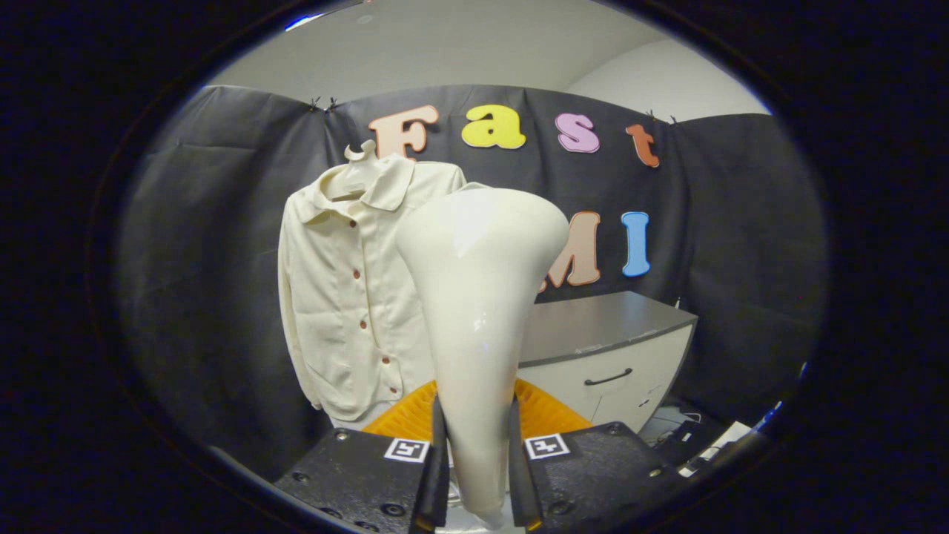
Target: Iron the clothes twice with a garment steamer, once on the left side and once on the right side.
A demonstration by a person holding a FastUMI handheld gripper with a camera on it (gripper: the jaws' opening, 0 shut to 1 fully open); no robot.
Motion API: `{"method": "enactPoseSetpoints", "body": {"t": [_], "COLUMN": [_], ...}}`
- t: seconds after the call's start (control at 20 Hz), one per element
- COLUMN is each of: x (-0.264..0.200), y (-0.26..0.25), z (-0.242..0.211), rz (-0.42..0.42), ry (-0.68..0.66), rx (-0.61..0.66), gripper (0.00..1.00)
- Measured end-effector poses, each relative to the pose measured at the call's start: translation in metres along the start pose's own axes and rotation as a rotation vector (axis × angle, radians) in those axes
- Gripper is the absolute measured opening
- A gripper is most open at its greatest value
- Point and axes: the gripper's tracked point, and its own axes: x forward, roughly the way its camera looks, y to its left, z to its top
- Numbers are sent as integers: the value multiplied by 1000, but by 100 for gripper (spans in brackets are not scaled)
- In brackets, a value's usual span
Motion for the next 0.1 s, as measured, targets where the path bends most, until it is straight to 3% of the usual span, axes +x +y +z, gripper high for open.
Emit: {"method": "enactPoseSetpoints", "body": {"t": [0.1], "x": [1], "y": [-2], "z": [2], "rz": [0], "ry": [-9], "rx": [2], "gripper": [33]}}
